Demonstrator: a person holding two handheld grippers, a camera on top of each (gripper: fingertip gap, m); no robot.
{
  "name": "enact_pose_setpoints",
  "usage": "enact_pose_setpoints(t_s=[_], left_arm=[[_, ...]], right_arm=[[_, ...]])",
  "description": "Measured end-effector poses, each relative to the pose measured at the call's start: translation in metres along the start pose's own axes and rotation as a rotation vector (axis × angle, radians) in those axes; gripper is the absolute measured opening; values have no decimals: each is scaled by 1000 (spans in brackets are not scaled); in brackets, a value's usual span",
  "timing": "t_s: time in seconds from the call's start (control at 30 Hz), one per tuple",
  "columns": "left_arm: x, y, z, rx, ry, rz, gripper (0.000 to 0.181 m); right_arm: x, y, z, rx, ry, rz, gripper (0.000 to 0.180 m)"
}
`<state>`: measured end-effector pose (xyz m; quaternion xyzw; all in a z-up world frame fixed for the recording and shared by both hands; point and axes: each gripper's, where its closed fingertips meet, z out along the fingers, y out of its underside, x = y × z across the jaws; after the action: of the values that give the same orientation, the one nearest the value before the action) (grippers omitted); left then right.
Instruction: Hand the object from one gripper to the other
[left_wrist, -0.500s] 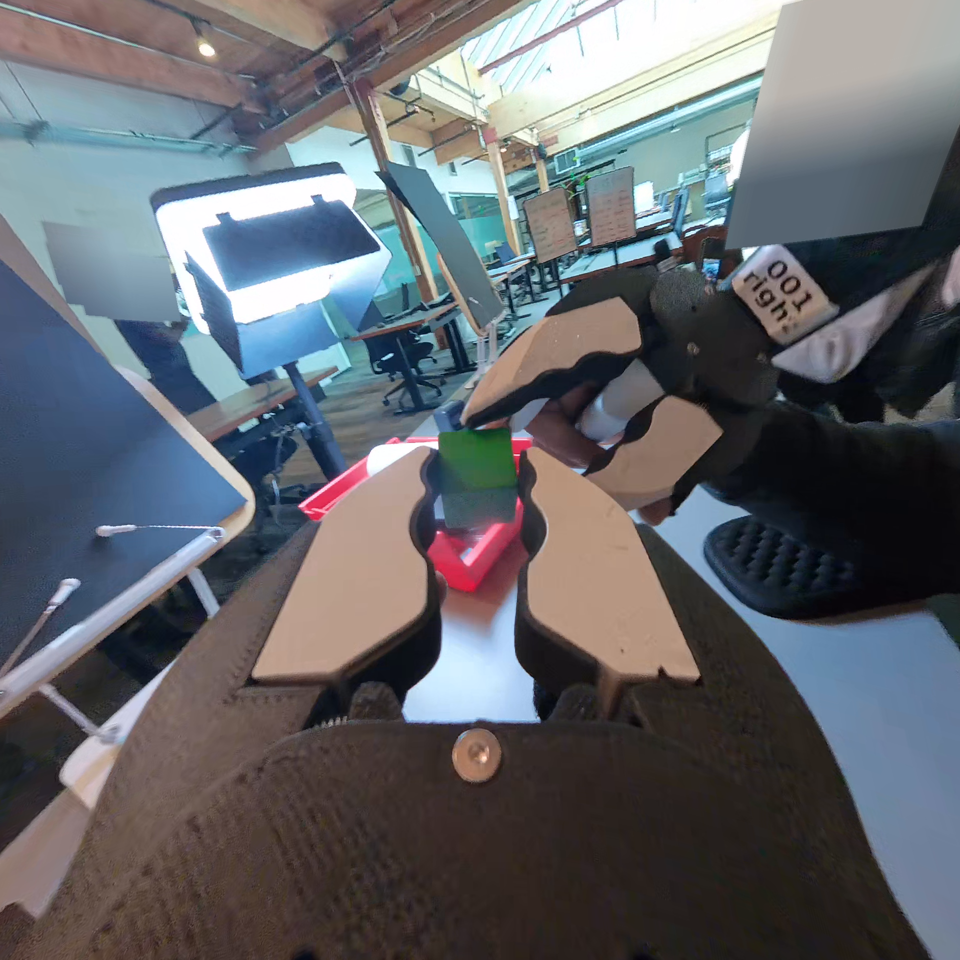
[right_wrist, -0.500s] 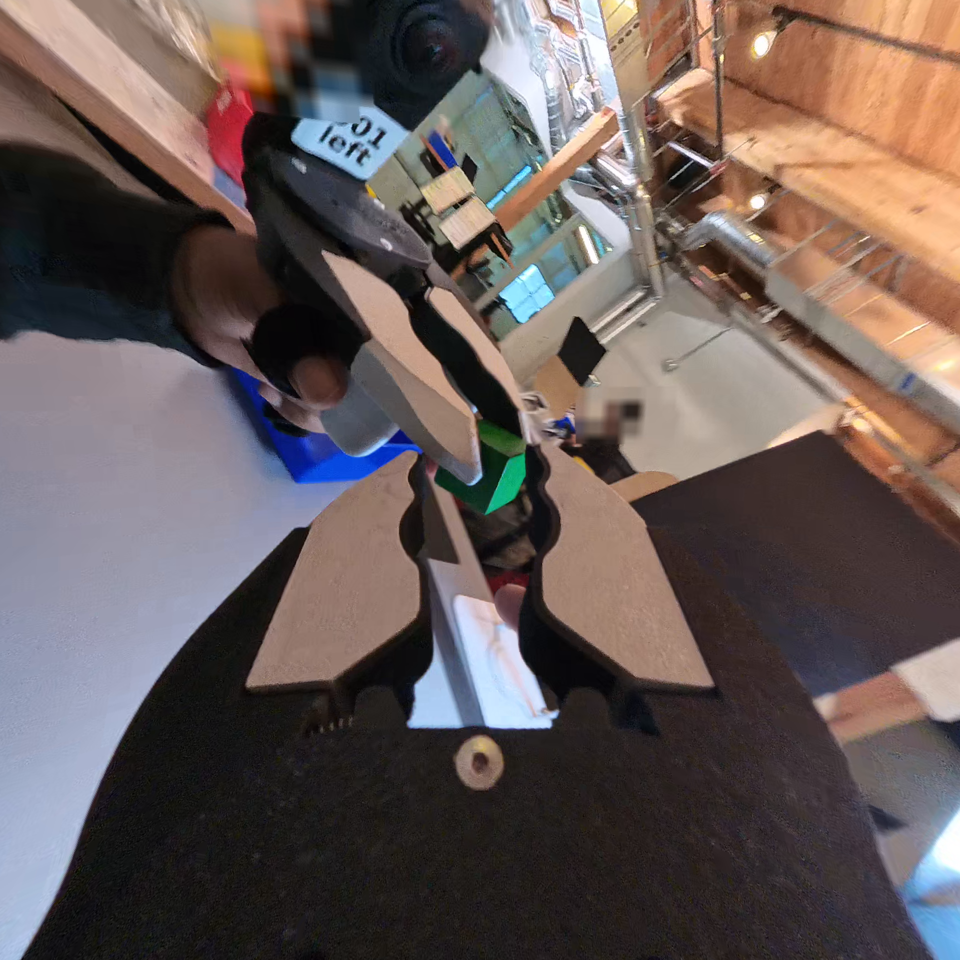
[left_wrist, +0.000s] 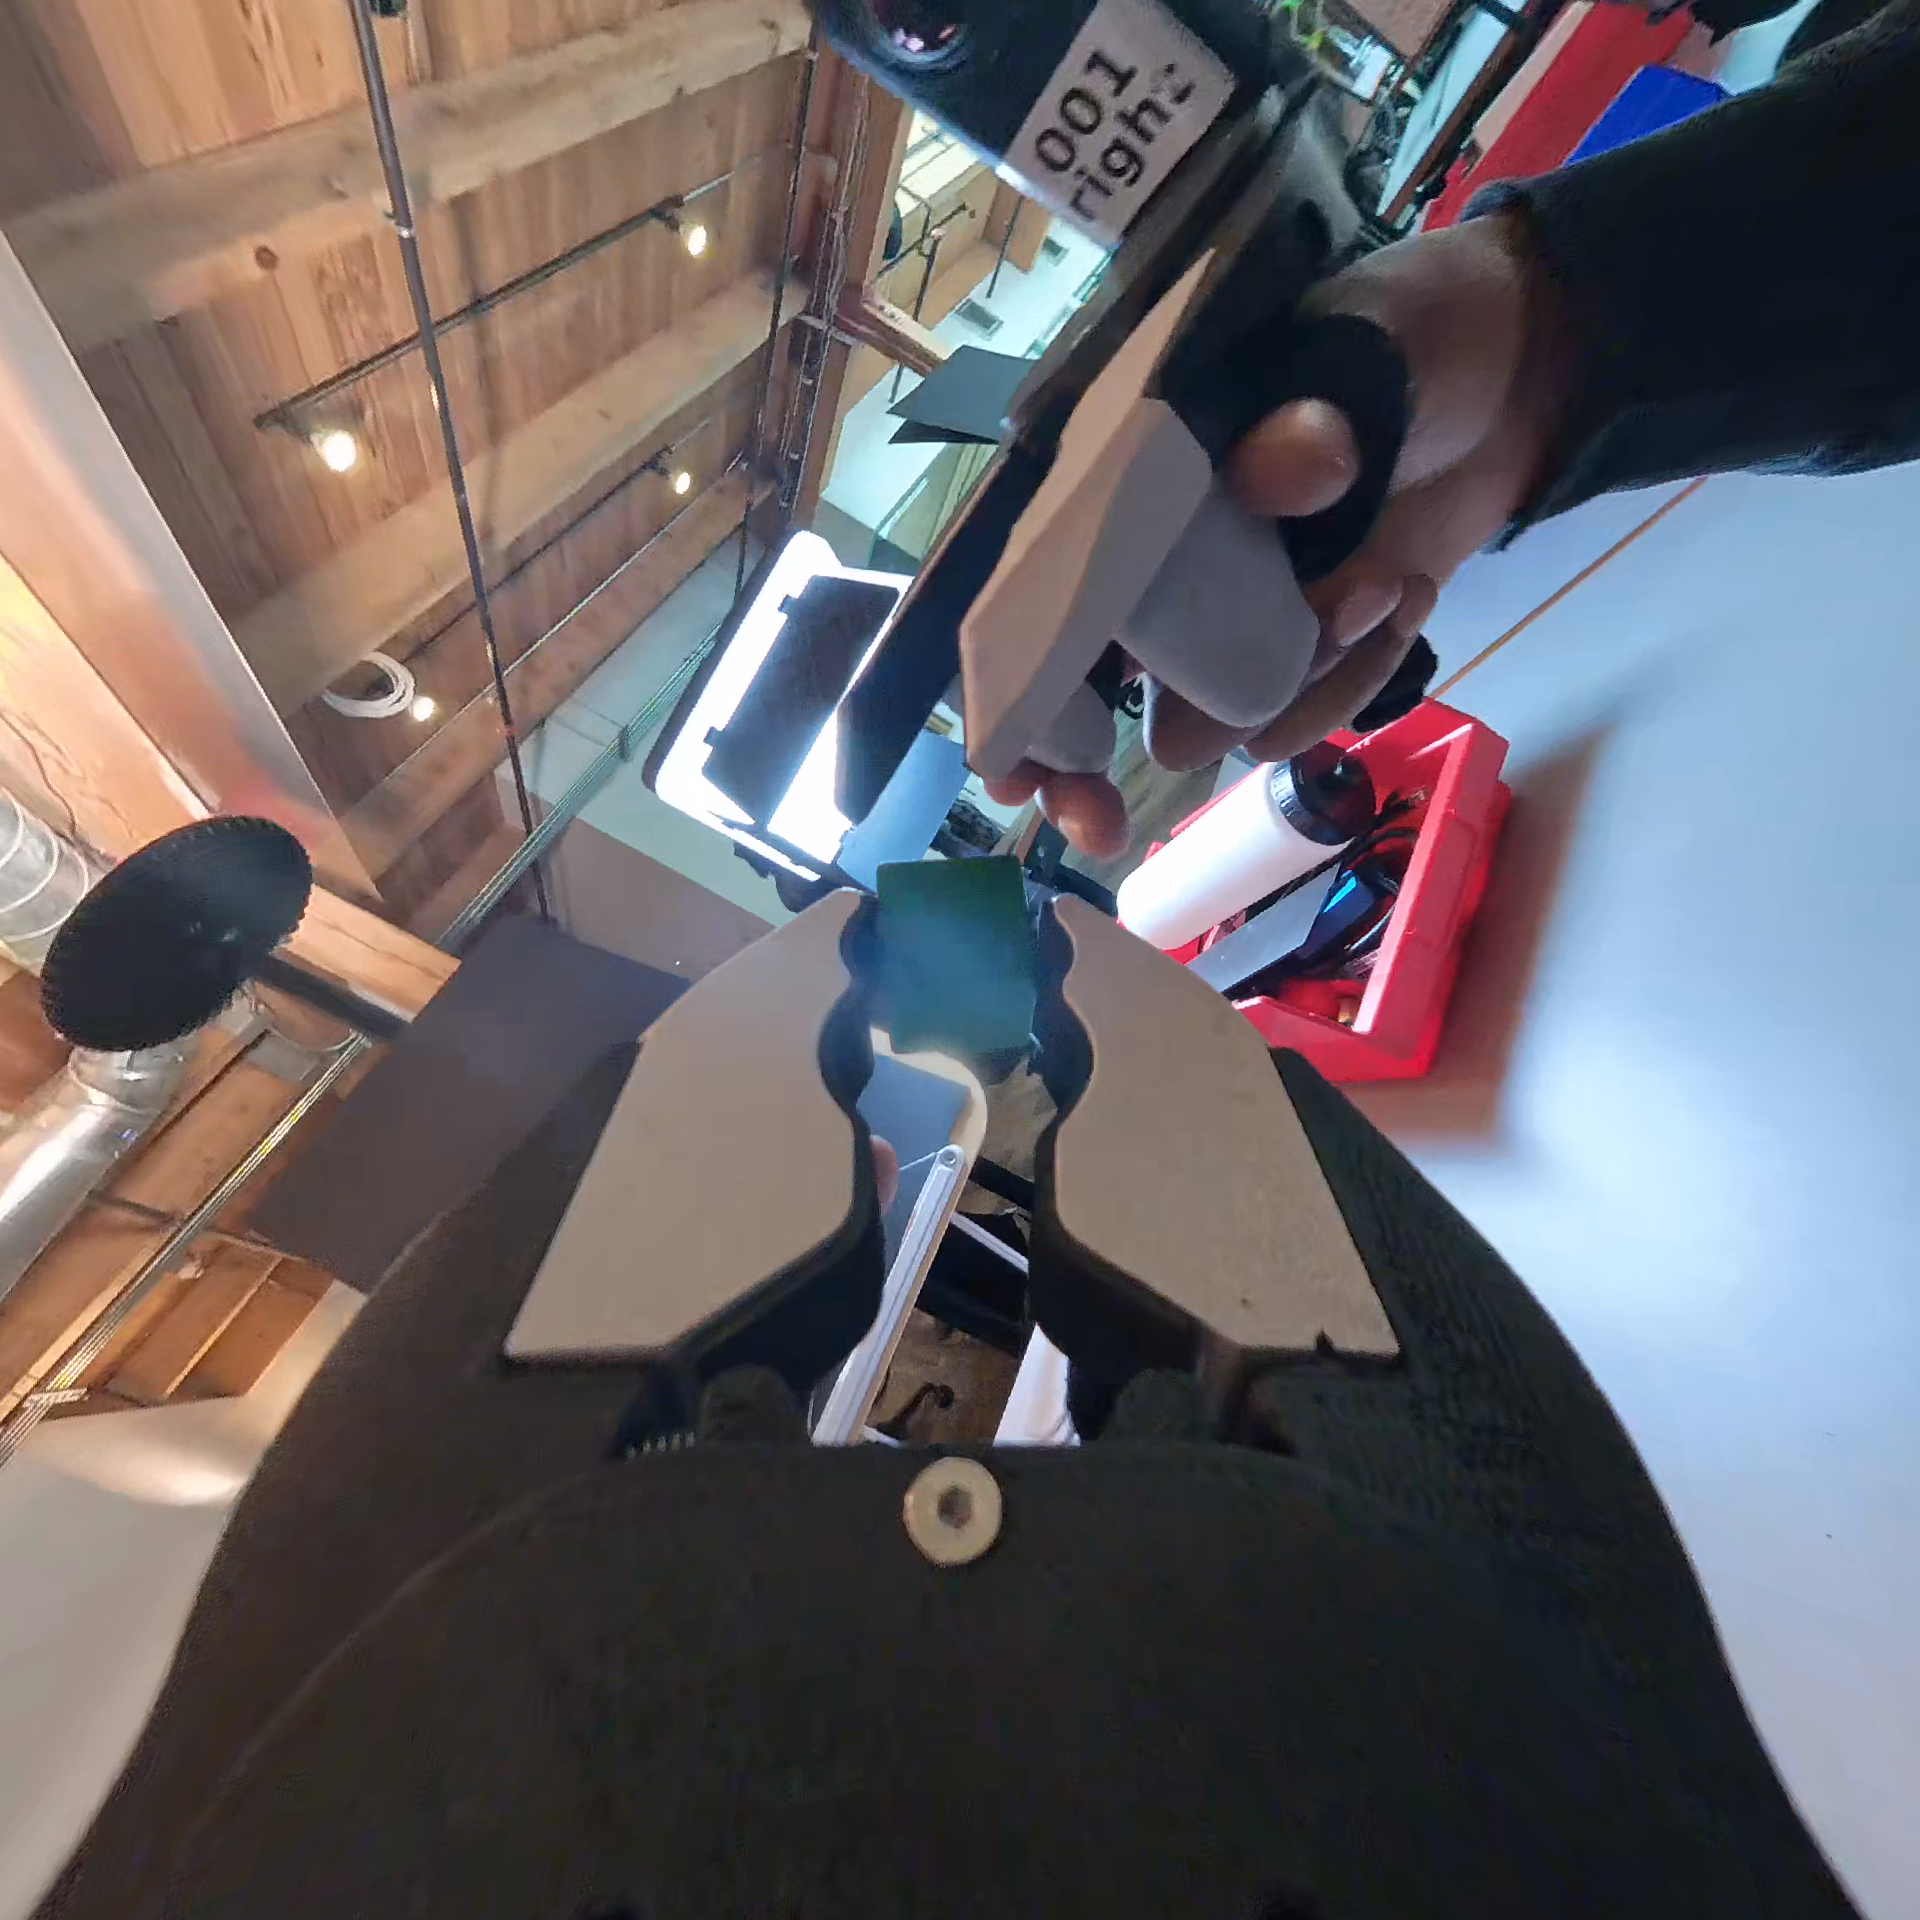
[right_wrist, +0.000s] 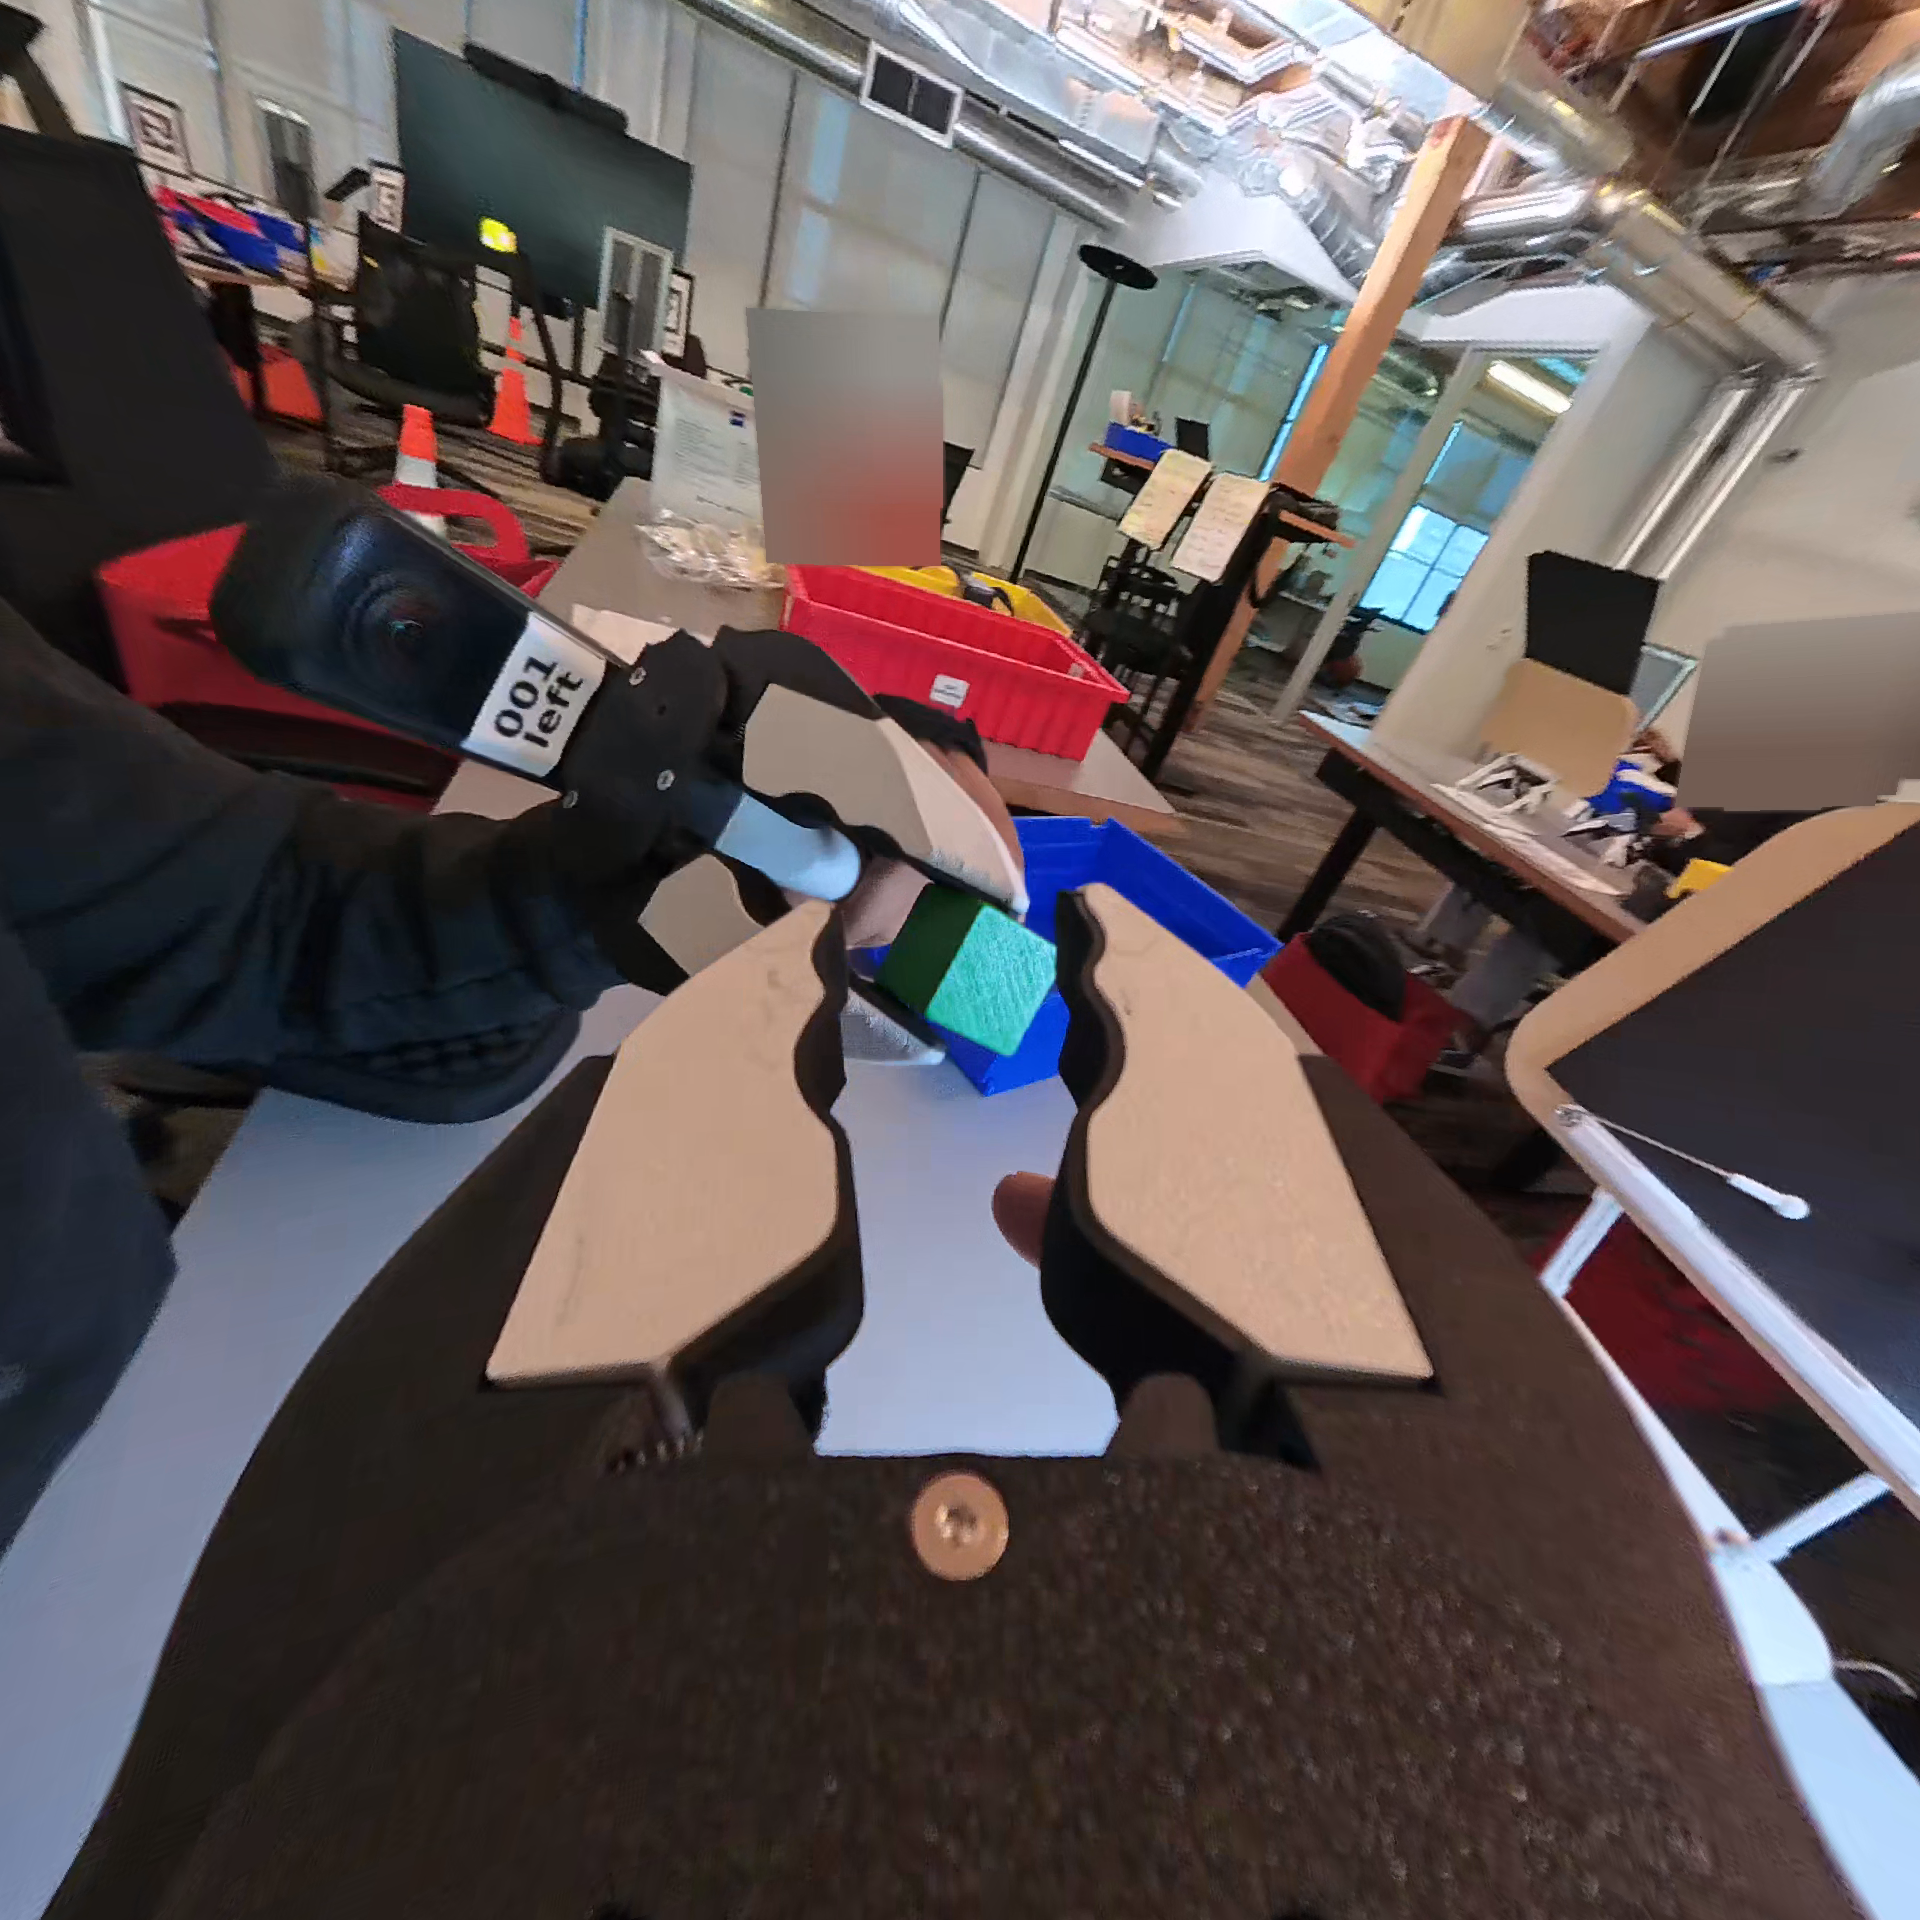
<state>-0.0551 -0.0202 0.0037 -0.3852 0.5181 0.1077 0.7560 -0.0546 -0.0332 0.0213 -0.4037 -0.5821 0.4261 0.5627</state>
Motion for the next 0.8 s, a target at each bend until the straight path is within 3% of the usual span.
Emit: enact_pose_setpoints(t_s=[0.47, 0.8], left_arm=[[23, -38, -15, 256, 205, -113, 29], [27, -46, -24, 298, 265, -98, 29]], right_arm=[[-25, 5, -12, 38, -345, 286, 48], [-48, 11, 0, 89, -593, 512, 56]])
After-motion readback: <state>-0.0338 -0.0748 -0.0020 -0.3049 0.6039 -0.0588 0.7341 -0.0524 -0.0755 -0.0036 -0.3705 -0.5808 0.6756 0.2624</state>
